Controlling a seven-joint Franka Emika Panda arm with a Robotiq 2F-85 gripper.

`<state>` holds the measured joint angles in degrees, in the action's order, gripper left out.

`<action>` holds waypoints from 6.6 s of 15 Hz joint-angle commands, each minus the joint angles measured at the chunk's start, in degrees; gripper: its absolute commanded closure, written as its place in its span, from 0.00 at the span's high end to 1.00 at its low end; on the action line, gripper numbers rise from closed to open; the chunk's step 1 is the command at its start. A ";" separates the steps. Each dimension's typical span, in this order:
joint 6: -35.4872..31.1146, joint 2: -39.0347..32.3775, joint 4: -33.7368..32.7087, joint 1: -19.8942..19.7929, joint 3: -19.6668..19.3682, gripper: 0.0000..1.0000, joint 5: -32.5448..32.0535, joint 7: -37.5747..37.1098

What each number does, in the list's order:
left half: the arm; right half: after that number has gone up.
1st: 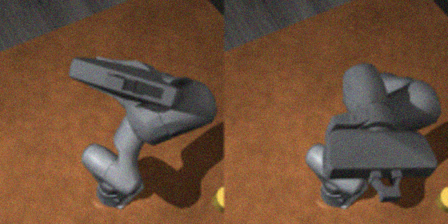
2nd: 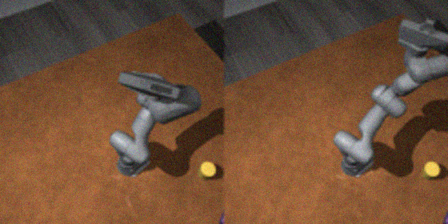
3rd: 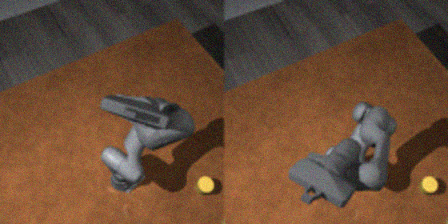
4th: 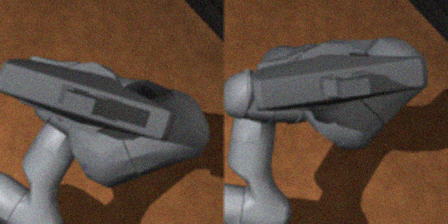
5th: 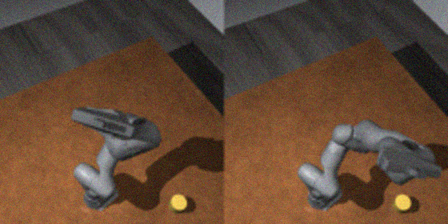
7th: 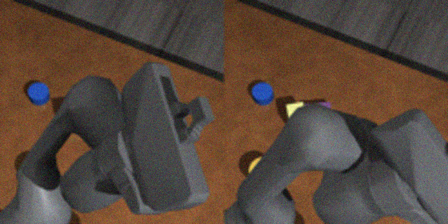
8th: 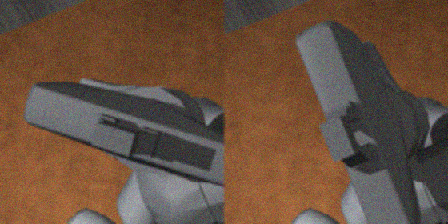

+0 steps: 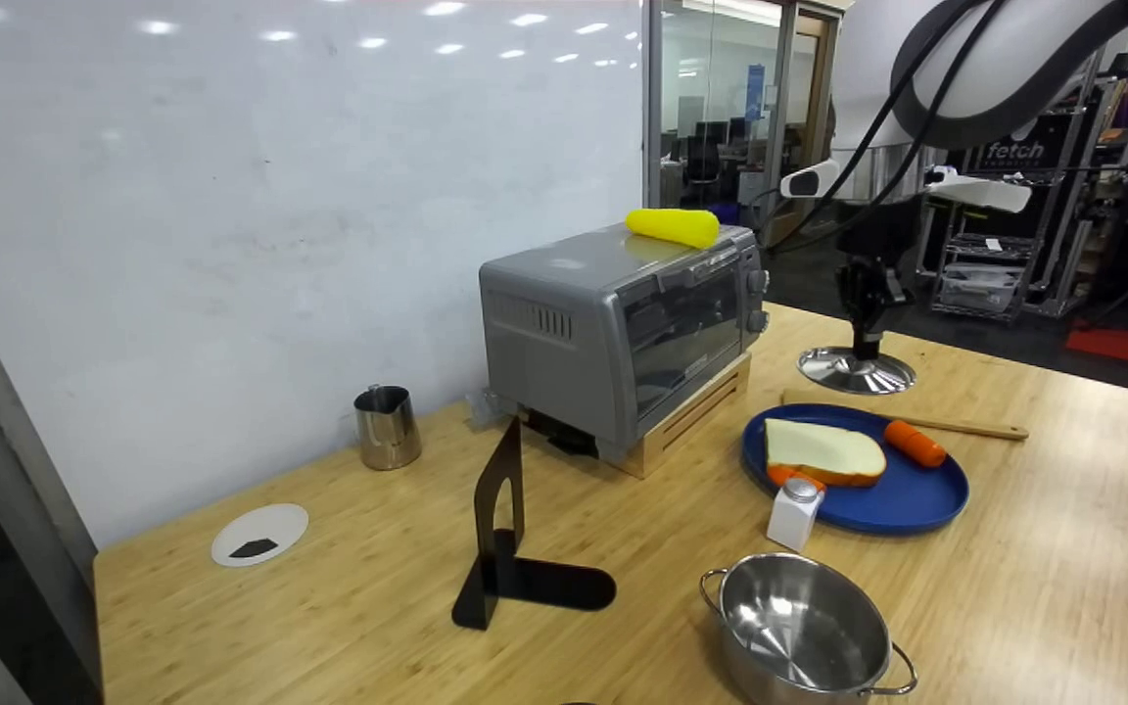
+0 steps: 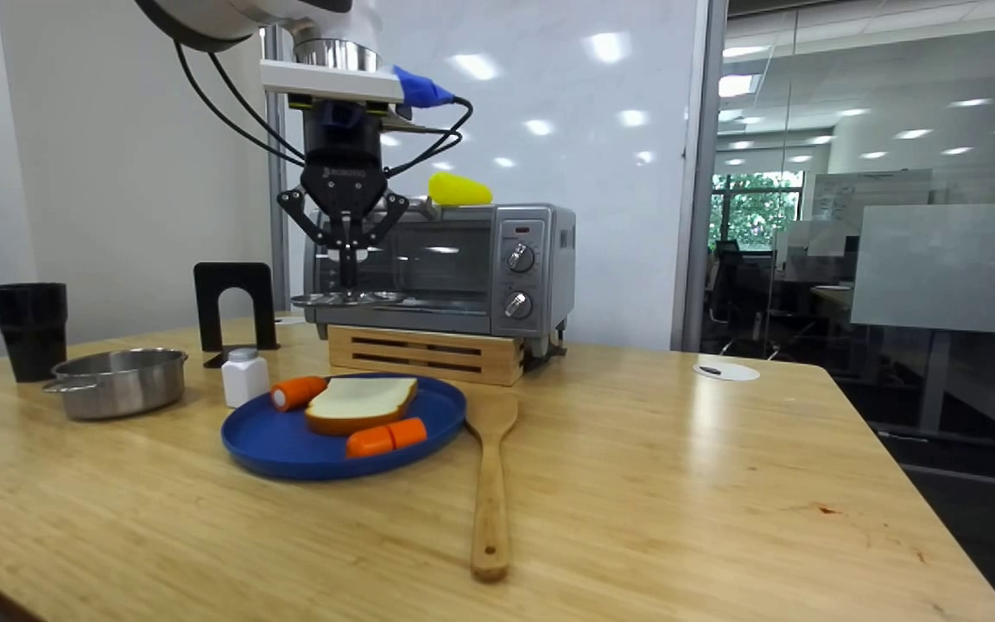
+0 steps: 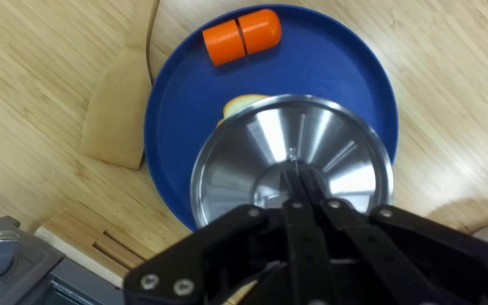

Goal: Pick up the lid from the pot and put it on the table, then pick up the orange object from the pot and put it on the table, then pick up the lid and put it back on the pot

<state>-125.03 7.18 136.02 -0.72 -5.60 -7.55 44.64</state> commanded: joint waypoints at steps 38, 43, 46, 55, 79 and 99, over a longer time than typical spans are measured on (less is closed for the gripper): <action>1.50 -0.93 -1.05 4.33 5.54 0.01 -0.68 4.30; 2.14 -2.31 -2.28 8.68 10.02 0.01 -1.02 5.32; 1.83 -2.61 -2.02 10.61 11.89 0.01 -0.62 7.21; 0.75 -5.12 -0.41 13.65 16.16 0.01 -1.64 9.33; 0.79 -7.84 -0.35 15.24 19.31 0.03 -3.08 8.95; -7.55 -2.46 6.42 18.37 22.52 0.01 -2.94 6.91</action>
<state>-129.40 1.32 139.26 17.50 16.70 -10.56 52.09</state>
